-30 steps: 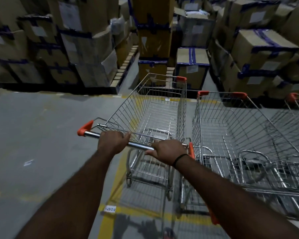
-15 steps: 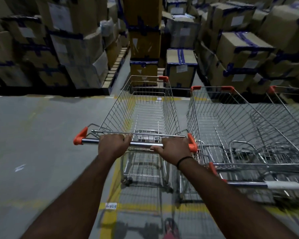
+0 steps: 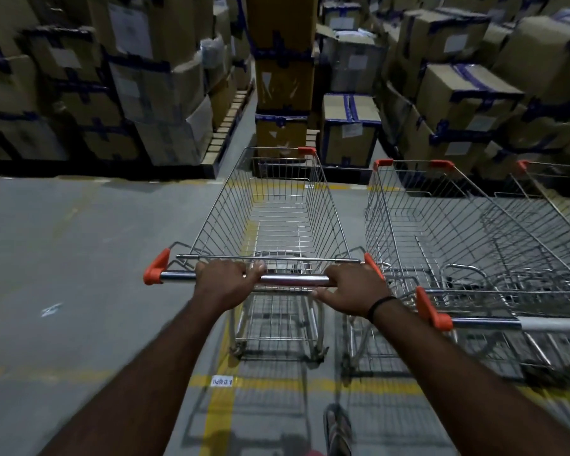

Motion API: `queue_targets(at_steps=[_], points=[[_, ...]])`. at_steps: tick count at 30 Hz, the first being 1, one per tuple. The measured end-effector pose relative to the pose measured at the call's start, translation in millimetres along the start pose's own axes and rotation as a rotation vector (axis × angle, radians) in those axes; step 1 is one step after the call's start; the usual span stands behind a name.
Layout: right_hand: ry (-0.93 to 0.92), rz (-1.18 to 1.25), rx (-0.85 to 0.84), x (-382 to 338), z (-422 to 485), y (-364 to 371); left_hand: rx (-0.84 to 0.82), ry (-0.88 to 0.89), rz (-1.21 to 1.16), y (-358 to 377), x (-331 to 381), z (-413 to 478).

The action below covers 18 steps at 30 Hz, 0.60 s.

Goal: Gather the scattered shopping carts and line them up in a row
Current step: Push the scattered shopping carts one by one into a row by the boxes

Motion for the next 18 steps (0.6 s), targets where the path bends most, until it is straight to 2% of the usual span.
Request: queue_targets(at_steps=[7,12,18], points=[[0.011,-0.061,-0.005,5,-15,12,-0.050,0.004,0.015,0,8,-19],[-0.021,-0.025,-0.058,7,-31,8,-0.028,0.007,-0.003,2,15,-34],[-0.095,-0.091,0.010,33,-53,6,0.048,0.010,-0.084,11,7,-41]])
Point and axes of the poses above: each hand's wrist, its own z-axis towards the middle knuckle, its own y-axis out of the palm, x = y × z, the point moved 2 cm from there along z, towards the middle knuckle, and after that the axes turned 3 degrees about y, right-handed, at the moved point
